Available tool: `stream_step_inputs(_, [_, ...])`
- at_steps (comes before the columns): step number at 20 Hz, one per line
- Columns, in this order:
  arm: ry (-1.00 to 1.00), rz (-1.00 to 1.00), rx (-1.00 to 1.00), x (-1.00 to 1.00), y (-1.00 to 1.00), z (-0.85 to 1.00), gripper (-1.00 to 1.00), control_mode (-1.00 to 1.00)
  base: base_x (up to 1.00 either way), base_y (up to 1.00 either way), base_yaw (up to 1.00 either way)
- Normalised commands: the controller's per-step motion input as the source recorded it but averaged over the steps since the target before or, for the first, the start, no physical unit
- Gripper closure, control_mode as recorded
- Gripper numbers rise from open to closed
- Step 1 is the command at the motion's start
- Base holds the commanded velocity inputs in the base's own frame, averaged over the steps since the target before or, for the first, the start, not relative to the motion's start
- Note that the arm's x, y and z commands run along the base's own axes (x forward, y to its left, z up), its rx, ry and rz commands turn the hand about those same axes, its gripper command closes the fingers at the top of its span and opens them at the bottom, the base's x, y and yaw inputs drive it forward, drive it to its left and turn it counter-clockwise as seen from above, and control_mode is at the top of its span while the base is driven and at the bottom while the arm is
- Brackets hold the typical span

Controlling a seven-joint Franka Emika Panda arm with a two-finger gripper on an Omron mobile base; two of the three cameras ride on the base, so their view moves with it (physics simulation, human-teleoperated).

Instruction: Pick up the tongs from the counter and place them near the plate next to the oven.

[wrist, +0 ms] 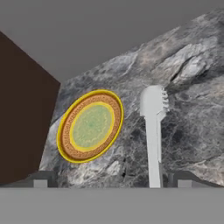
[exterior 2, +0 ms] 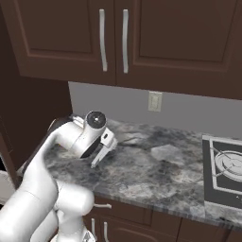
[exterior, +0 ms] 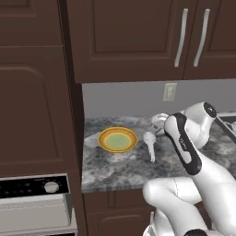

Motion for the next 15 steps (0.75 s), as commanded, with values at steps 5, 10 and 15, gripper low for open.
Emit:
stream_step_inputs(5, [-0.22,0.00,-0.01,-0.48,0.12,0.54,-1.00,-1.00,0.00,0.00,0.00])
stream_step_inputs(10, [-0.16,0.00,-0.07,-0.45,0.34,0.42,-1.00,-1.00,0.00,0.00,0.00])
stream_step_inputs(15, [-0.13,0.00,-0.10,-0.38,0.37,0.42,-1.00,-1.00,0.00,0.00,0.00])
